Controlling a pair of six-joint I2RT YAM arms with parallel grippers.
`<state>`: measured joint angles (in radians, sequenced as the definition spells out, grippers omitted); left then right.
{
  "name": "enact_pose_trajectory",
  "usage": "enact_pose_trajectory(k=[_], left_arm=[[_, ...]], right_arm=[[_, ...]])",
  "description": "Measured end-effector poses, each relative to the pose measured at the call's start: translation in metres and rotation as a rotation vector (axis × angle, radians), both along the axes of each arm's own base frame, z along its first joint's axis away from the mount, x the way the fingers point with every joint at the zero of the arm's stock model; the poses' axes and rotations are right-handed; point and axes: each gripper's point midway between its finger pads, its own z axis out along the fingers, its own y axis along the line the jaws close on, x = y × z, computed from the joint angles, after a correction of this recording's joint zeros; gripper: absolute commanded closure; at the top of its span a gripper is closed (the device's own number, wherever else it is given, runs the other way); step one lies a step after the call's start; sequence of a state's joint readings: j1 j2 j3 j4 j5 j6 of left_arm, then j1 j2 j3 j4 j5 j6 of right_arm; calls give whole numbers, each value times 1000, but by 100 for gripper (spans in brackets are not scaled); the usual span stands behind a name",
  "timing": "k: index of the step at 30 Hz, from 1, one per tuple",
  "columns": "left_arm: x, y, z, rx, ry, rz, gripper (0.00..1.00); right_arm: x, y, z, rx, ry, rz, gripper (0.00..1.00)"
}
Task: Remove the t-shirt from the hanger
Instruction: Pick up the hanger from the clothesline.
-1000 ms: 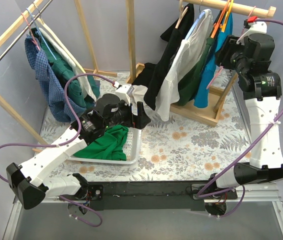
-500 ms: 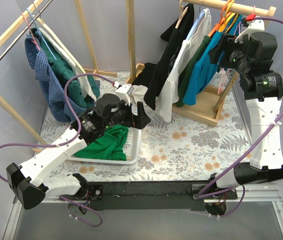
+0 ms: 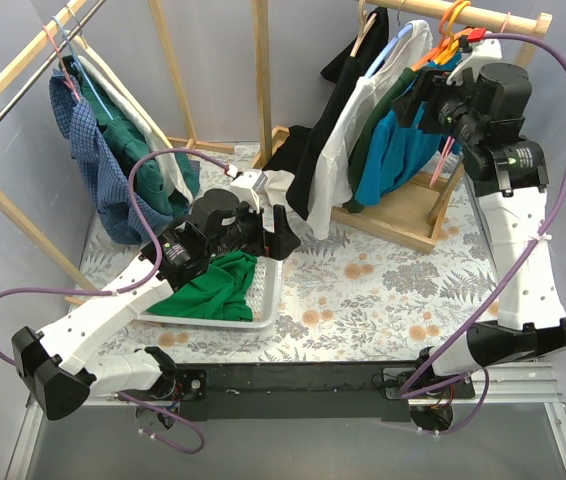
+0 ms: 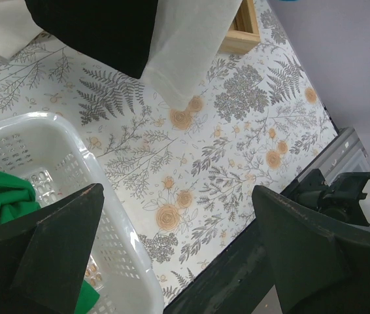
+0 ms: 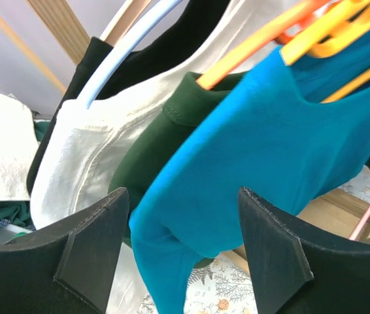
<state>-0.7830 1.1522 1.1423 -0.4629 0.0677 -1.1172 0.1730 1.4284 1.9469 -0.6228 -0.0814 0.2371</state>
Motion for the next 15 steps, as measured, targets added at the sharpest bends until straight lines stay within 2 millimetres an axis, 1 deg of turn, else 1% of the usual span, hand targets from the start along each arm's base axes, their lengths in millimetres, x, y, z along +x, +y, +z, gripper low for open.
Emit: enact_pose_trajectory(k=[4,9,10,12,13,15], left_arm=[[-1,1,-3,4,7,1,2],[-2,1,-7,8,12,1,2],[-2,2,-8,9,13,1,2],[-2,2,-9,11,16,2,2],[-2,2,-8,10,15,2,2],[-3,3,-7,7,12,1,2]], right_arm=[[11,14,-14,-13,32,8,24],[28,24,-40,-56,94,-44,30],[29,24,-44,-65,104,-58,33],[30,23,-49,-81,115,-89,35],[30,19,-49,-86,113,-109,38],[25,10,-51,-98,114,-150,41]])
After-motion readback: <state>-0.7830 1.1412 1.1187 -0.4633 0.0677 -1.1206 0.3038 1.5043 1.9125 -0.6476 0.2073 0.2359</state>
